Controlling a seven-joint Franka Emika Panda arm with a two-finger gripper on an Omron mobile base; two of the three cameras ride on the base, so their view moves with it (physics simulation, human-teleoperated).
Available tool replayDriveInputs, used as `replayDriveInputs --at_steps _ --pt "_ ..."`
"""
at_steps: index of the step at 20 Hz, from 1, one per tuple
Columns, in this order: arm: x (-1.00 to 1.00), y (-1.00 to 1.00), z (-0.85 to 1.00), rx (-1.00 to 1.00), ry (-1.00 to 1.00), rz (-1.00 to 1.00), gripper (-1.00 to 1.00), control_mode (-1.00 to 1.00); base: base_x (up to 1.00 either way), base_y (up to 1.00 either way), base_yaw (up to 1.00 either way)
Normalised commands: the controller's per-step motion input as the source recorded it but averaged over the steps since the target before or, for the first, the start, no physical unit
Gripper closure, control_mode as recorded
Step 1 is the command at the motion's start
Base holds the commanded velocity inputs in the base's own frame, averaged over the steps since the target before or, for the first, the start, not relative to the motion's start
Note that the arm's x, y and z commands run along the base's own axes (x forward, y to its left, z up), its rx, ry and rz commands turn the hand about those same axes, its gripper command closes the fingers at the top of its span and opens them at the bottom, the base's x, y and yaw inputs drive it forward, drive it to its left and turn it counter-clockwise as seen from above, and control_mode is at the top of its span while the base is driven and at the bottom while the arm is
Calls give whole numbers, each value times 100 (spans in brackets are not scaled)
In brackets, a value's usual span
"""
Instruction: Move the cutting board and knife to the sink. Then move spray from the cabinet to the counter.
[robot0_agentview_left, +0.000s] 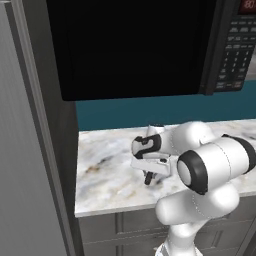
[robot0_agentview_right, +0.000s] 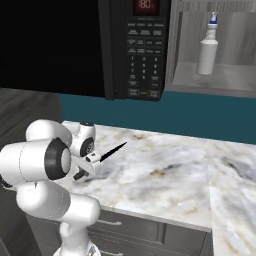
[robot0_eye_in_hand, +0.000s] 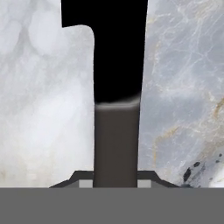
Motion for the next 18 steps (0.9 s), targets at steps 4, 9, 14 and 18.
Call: replayDriveInputs --at_steps 4,9,14,18 --pt "-29 -1 0 0 -1 0 100 -100 0 0 0" --pt "-31 -1 14 0 0 0 100 -100 0 0 0" --pt "-19 -1 33 0 0 0 100 -100 0 0 0" --pt "-10 -2 35 0 9 -4 100 -100 0 0 0"
